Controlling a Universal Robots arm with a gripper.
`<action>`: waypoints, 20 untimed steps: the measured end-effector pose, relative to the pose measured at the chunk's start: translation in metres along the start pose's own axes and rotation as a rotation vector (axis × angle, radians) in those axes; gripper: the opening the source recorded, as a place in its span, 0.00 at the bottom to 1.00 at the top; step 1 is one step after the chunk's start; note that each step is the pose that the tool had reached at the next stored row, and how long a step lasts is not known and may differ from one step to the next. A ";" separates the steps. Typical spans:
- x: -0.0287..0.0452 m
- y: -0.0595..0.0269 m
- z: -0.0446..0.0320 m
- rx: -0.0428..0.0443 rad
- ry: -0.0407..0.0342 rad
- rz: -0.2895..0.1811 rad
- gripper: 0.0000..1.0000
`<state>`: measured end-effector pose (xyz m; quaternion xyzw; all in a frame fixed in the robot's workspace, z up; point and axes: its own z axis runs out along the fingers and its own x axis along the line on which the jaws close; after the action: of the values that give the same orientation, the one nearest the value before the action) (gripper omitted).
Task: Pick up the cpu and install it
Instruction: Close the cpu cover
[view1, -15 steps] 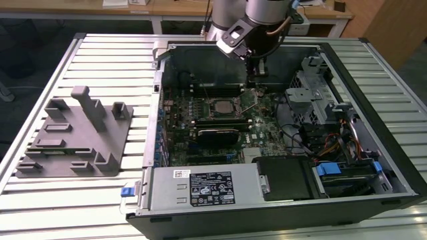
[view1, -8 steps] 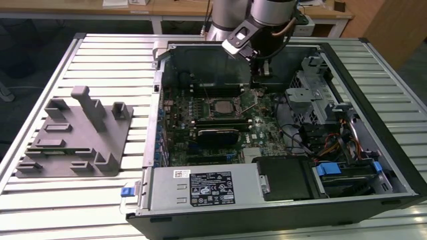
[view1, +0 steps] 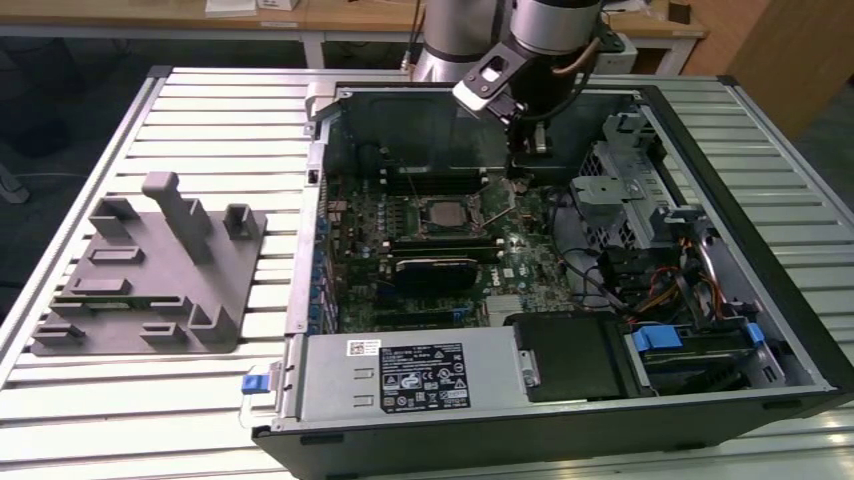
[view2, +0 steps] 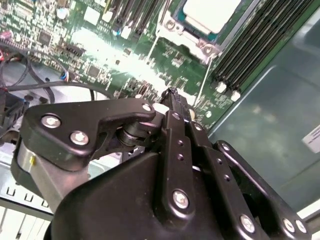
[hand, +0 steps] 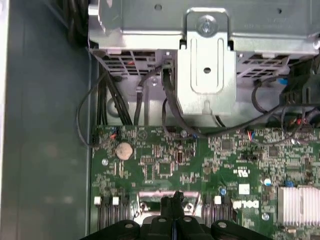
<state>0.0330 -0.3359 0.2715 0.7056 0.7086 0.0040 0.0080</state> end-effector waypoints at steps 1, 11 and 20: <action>0.0000 0.0027 0.0008 0.0011 0.0000 0.000 0.11; 0.0000 0.0184 0.0138 0.0045 -0.0032 0.000 0.11; 0.0000 0.0236 0.0258 0.0049 -0.0070 0.000 0.11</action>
<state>0.0571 -0.3359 0.2461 0.7056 0.7086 -0.0002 0.0088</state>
